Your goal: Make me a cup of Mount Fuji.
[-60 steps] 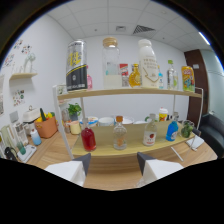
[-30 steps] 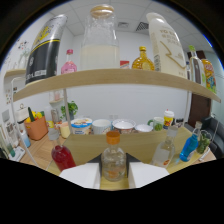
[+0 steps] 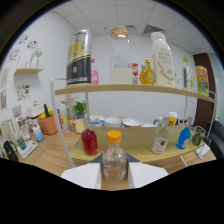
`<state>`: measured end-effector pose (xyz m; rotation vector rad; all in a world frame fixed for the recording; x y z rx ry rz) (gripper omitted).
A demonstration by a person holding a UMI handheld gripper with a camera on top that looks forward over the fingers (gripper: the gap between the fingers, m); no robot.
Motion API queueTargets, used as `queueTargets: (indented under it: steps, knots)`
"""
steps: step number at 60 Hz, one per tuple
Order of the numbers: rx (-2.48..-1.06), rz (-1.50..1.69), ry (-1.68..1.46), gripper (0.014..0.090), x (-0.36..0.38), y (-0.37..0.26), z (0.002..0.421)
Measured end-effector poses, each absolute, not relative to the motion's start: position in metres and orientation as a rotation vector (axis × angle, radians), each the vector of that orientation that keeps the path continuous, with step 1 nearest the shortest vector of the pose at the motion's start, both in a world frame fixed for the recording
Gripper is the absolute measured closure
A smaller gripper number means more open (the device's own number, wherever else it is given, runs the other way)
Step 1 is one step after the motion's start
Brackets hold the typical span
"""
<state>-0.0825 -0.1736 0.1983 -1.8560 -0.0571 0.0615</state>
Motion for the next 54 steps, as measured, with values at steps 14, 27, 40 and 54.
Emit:
queueTargets:
  steps: [14, 27, 40, 54]
  knots:
    - [-1.981, 0.162, 0.064, 0.0694, -0.091, -0.228, 0.128]
    - [-1.927, 0.679, 0.614, 0.0695, -0.079, -0.227, 0.116]
    - [-1.733, 1.045, 0.952, 0.0694, -0.067, -0.211, 0.127]
    - [-1.529, 1.349, 1.230, 0.0697, -0.060, -0.203, 0.127]
